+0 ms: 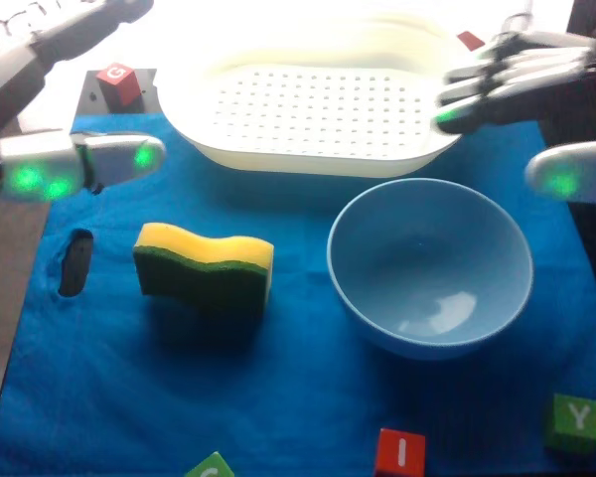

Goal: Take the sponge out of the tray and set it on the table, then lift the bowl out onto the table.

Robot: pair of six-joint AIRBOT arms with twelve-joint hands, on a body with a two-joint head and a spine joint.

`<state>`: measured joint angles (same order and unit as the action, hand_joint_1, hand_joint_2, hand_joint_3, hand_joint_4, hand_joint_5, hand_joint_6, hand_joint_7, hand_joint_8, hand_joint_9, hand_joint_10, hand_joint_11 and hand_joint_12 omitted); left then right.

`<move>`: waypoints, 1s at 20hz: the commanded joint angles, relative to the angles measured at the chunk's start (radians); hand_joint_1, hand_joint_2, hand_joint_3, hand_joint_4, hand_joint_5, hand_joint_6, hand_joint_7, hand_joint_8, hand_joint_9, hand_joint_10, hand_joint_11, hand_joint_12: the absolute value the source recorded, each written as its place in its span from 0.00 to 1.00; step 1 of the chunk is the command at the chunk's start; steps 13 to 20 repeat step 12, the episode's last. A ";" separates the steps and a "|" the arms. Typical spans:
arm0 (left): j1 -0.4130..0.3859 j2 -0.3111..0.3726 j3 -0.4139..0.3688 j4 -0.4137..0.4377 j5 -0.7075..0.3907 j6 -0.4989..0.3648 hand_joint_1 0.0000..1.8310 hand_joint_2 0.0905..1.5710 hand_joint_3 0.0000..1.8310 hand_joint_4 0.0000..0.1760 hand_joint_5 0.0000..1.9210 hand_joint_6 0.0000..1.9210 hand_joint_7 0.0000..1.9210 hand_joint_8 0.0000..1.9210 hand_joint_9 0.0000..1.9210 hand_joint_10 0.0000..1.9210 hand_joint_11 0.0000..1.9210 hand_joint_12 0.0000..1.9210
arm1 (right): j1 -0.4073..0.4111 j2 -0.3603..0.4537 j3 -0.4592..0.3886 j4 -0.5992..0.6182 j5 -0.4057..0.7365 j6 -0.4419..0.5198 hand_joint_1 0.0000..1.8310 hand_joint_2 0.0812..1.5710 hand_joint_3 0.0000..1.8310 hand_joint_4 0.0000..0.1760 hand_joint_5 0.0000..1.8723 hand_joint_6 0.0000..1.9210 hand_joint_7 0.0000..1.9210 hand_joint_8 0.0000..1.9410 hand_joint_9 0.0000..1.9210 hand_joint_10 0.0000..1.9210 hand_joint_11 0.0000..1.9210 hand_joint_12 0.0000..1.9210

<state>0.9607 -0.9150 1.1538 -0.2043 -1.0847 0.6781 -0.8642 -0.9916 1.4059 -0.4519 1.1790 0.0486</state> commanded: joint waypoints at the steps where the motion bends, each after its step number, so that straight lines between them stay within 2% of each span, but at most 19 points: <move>1: 0.025 0.011 -0.015 -0.030 -0.202 -0.007 0.28 0.61 0.00 0.62 0.07 0.00 0.02 0.01 0.00 0.00 0.02 0.01 | -0.010 0.001 -0.006 0.114 0.184 0.005 0.01 0.82 0.00 0.08 0.21 0.00 0.19 0.00 0.14 0.00 0.00 0.25; 2: 0.056 0.015 -0.032 -0.050 -0.246 -0.012 0.26 0.61 0.00 0.65 0.07 0.01 0.03 0.01 0.00 0.00 0.02 0.01 | -0.038 0.001 -0.009 0.159 0.222 0.005 0.00 0.81 0.00 0.18 0.18 0.00 0.17 0.00 0.13 0.00 0.03 0.18; 3: 0.095 0.019 -0.048 -0.071 -0.300 -0.025 0.31 0.58 0.00 0.73 0.08 0.01 0.01 0.00 0.00 0.00 0.00 0.00 | -0.075 0.000 -0.012 0.212 0.264 0.005 0.00 0.82 0.01 0.35 0.15 0.00 0.15 0.00 0.11 0.00 0.02 0.16; 4: 0.131 0.019 -0.059 -0.085 -0.347 -0.048 0.33 0.58 0.00 0.75 0.07 0.00 0.00 0.00 0.00 0.00 0.00 0.00 | -0.119 -0.006 -0.014 0.277 0.310 0.005 0.00 0.83 0.01 0.39 0.14 0.00 0.13 0.00 0.10 0.00 0.02 0.16; 6: 0.168 0.019 -0.079 -0.100 -0.413 -0.069 0.31 0.58 0.00 0.89 0.06 0.00 0.00 0.00 0.00 0.00 0.00 0.00 | -0.205 -0.023 -0.018 0.401 0.394 0.005 0.00 0.81 0.00 0.63 0.12 0.00 0.11 0.00 0.09 0.00 0.01 0.15; 7: 0.174 0.019 -0.087 -0.103 -0.434 -0.069 0.30 0.58 0.00 0.76 0.04 0.00 0.00 0.00 0.00 0.00 0.00 0.00 | -0.245 -0.026 -0.024 0.452 0.424 0.005 0.01 0.80 0.00 0.64 0.12 0.00 0.11 0.00 0.09 0.00 0.01 0.14; 8: 0.175 0.018 -0.092 -0.104 -0.448 -0.070 0.30 0.58 0.00 0.75 0.03 0.00 0.00 0.00 0.00 0.00 0.00 0.00 | -0.281 -0.026 -0.032 0.494 0.451 0.005 0.03 0.79 0.00 0.63 0.12 0.00 0.11 0.00 0.09 0.00 0.01 0.15; 9: 0.177 0.015 -0.099 -0.104 -0.469 -0.074 0.29 0.59 0.00 0.75 0.03 0.00 0.00 0.00 0.00 0.00 0.02 0.01 | -0.327 -0.029 -0.044 0.549 0.486 0.005 0.07 0.76 0.00 0.79 0.13 0.00 0.12 0.00 0.09 0.00 0.01 0.14; 10: 0.182 0.012 -0.103 -0.107 -0.486 -0.080 0.27 0.60 0.00 0.78 0.04 0.00 0.00 0.00 0.00 0.00 0.03 0.01 | -0.350 -0.031 -0.051 0.580 0.508 0.005 0.09 0.75 0.00 0.82 0.13 0.00 0.12 0.00 0.09 0.00 0.01 0.14; 11: 0.196 0.007 -0.106 -0.114 -0.510 -0.092 0.22 0.60 0.00 0.89 0.03 0.00 0.01 0.00 0.01 0.00 0.05 0.02 | -0.367 -0.032 -0.056 0.602 0.526 0.005 0.09 0.76 0.00 0.84 0.10 0.00 0.10 0.00 0.09 0.00 0.01 0.13; 12: 0.214 0.003 -0.110 -0.123 -0.540 -0.107 0.20 0.60 0.00 0.94 0.04 0.00 0.01 0.00 0.01 0.00 0.06 0.03 | -0.372 -0.033 -0.060 0.607 0.535 0.005 0.09 0.75 0.00 0.85 0.08 0.00 0.09 0.00 0.08 0.00 0.01 0.13; 20: 0.214 0.003 -0.110 -0.123 -0.540 -0.107 0.20 0.60 0.00 0.94 0.04 0.00 0.01 0.00 0.01 0.00 0.06 0.03 | -0.372 -0.033 -0.060 0.607 0.535 0.005 0.09 0.75 0.00 0.85 0.08 0.00 0.09 0.00 0.08 0.00 0.01 0.13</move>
